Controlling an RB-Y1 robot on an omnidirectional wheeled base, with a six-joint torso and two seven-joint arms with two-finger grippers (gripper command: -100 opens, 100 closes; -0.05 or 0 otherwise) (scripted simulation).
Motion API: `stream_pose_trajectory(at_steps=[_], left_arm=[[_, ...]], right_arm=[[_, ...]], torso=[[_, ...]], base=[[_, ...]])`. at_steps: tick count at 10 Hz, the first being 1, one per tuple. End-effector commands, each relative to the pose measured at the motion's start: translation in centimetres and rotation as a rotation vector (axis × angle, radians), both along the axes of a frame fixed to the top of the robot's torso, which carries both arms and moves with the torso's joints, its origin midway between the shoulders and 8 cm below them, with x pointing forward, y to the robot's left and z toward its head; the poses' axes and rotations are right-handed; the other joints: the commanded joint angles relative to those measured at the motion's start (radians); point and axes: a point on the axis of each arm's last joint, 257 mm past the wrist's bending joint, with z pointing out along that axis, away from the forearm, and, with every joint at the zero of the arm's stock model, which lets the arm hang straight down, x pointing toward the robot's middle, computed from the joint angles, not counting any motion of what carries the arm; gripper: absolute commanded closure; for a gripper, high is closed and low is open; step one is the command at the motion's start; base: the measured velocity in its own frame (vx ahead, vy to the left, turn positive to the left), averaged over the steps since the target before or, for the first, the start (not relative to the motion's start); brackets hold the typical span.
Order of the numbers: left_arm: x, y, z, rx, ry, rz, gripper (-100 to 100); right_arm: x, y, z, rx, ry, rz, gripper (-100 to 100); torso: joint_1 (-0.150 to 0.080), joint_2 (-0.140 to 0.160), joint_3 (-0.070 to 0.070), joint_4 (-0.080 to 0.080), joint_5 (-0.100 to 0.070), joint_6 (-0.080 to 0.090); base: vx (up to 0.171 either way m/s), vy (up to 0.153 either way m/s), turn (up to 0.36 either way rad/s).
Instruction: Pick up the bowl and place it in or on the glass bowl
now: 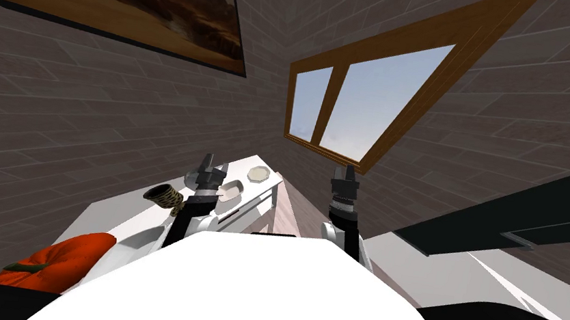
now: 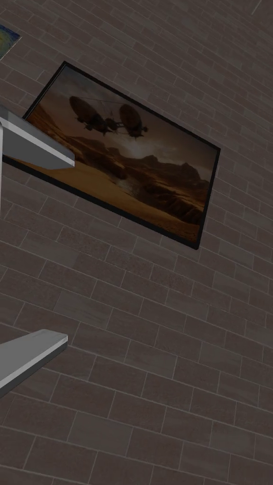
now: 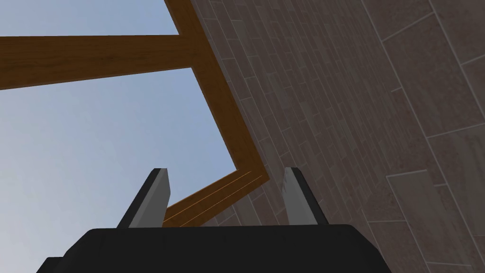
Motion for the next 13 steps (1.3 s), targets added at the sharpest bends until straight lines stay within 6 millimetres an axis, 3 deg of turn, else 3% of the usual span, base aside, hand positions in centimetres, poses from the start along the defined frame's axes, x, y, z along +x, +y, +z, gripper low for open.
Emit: stream_pose_trajectory(at_steps=[1,7,8,13], left_arm=[[0.4,0.9,-1.7,0.017,0.058,0.007,-100],[1.1,5.8,-11.1,0.016,0.316,0.086,-100],[1.1,5.8,-11.1,0.016,0.316,0.086,-100],[-0.3,10.3,-19.6,-0.023,0.537,0.169,-100]], right_arm=[[0.0,0.0,0.0,0.0,0.0,0.0,0],[0.0,0.0,0.0,0.0,0.0,0.0,0],[0.0,0.0,0.0,0.0,0.0,0.0,0],[0.0,0.0,0.0,0.0,0.0,0.0,0]], torso=[[0.0,0.0,0.0,0.0,0.0,0.0],[-0.001,0.001,0.0,0.0,0.0,0.0],[-0.001,0.001,0.0,0.0,0.0,0.0],[-0.001,0.0,0.0,0.0,0.0,0.0]], base=[[-0.002,-0.012,0.009],[-0.005,-0.018,0.009],[-0.005,-0.012,0.006],[0.0,-0.017,0.006]])
